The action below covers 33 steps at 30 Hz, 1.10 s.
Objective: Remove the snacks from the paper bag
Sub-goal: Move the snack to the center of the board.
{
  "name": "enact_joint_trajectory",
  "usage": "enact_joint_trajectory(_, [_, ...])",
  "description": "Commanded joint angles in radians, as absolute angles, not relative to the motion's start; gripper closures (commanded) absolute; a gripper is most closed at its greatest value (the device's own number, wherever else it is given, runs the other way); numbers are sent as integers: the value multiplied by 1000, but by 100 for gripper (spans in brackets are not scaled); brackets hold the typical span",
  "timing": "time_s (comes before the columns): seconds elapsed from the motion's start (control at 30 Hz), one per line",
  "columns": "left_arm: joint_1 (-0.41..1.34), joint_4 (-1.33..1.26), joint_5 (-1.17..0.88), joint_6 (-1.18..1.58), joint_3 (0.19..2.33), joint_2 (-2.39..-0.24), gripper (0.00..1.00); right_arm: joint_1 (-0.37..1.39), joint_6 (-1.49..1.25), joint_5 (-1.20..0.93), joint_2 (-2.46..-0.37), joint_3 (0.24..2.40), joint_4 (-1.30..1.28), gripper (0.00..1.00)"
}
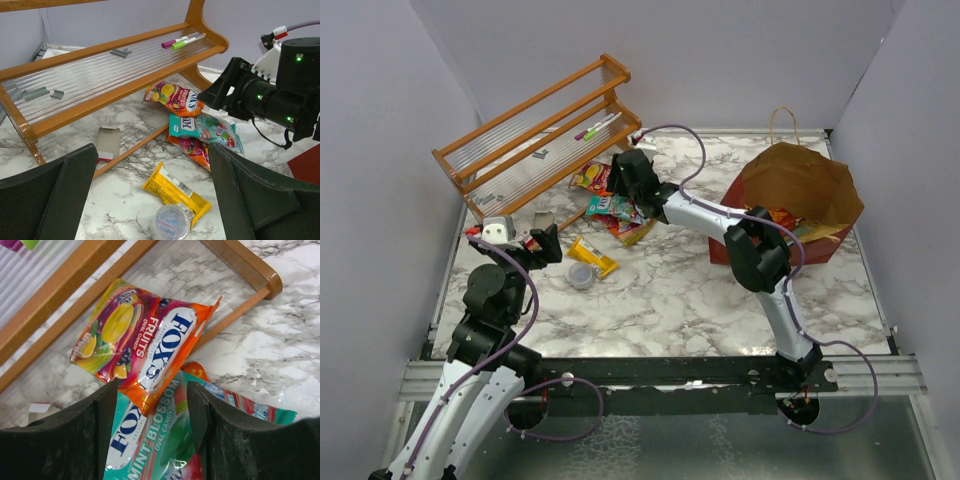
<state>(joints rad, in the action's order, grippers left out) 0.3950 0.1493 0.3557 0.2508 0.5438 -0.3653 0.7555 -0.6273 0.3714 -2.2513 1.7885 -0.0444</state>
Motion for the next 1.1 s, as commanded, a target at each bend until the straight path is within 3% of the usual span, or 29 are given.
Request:
enact_joint_trajectory(0.0, [399,135,337,243,560,-351,5,746,-710,385,-2313,1870,-72,42])
enact_joint_trajectory(0.33, [399,136,341,243,560,-356,5,741,-772,374,-2420,1991,-166,42])
enact_joint_trajectory(0.5, [399,135,341,242,561,-359,5,739,-794,371,-2455,2020,-195,48])
enact_joint_trajectory(0.6, [399,135,341,241,561,-360,5,737,-794,358,-2474,2027,-179,57])
enact_joint_trajectory(0.77, [399,140,345,241,562,-360,5,722,-821,330,-2445,2019,-187,89])
enact_joint_trajectory(0.83, [399,139,345,242,562,-362,5,718,-813,337,-2394,1973,-149,97])
enact_joint_trajectory(1.07, [399,134,338,244,562,-369,5,715,-717,484,-2196,1806,-72,99])
